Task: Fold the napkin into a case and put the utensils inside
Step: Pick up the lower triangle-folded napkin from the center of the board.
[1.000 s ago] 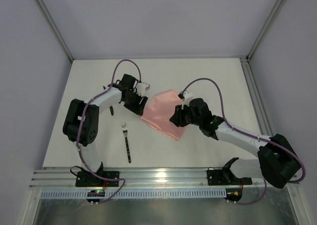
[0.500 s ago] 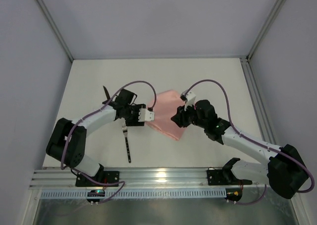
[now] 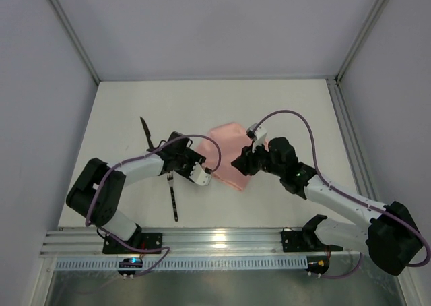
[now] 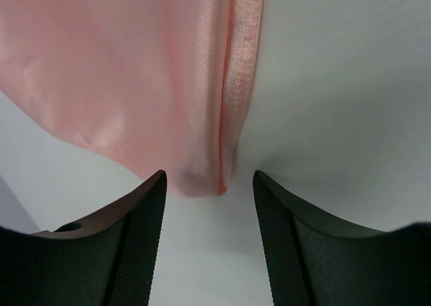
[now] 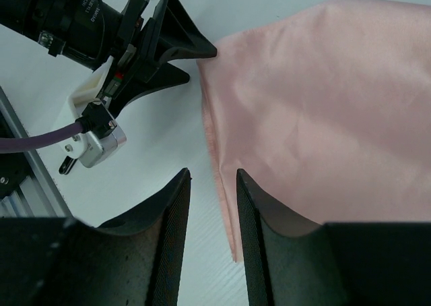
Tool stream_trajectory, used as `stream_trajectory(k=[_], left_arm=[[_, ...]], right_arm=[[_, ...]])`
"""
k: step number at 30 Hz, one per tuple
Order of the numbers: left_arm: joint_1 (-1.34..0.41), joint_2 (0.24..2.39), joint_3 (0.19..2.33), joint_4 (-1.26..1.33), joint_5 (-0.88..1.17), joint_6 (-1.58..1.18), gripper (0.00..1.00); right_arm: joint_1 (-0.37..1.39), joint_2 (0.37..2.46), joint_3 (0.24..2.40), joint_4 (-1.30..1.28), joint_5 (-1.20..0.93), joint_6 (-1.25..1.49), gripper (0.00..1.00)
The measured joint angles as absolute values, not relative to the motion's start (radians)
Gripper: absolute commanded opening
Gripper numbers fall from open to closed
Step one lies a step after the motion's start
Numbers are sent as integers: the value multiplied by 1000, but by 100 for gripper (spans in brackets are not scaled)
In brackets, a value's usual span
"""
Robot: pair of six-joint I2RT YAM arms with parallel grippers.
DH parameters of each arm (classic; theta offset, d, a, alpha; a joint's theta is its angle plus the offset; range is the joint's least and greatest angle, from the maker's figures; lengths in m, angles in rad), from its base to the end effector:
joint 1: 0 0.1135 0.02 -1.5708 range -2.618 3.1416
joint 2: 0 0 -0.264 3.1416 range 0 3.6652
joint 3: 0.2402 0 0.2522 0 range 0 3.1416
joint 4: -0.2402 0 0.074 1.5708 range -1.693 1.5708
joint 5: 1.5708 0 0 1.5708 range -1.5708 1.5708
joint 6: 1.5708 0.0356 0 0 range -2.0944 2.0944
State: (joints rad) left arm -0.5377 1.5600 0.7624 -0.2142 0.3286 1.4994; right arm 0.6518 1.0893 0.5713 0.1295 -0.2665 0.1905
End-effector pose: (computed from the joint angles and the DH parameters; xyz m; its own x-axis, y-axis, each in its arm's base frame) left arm 0.2417 -0.1575 0.1528 0.5782 0.7544 -0.3107 0.7714 -0.3814 0.5095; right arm 0.1855 0.1534 0.2373 -0.4432 -0.1084 -0.8898 -0.7078 0.6514 0.2732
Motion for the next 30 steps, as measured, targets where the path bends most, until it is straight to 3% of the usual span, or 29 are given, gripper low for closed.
stream_trajectory(k=[5, 6, 11, 15, 21, 30], left_arm=[[-548, 1576, 756, -182, 310, 1556, 44], [-550, 1582, 756, -173, 305, 1560, 30], [-556, 1614, 755, -150, 281, 1580, 0], [-557, 1616, 755, -149, 279, 1567, 0], [-557, 1616, 850, -290, 285, 1433, 0], [-557, 1616, 999, -484, 307, 1234, 0]], right_arm=[[652, 1084, 566, 131, -276, 191, 38], [652, 1083, 564, 133, -276, 191, 38], [652, 1077, 559, 133, -276, 189, 38], [652, 1069, 556, 132, -274, 178, 38], [678, 987, 519, 146, -226, 92, 46], [1122, 884, 466, 198, 191, -254, 60]])
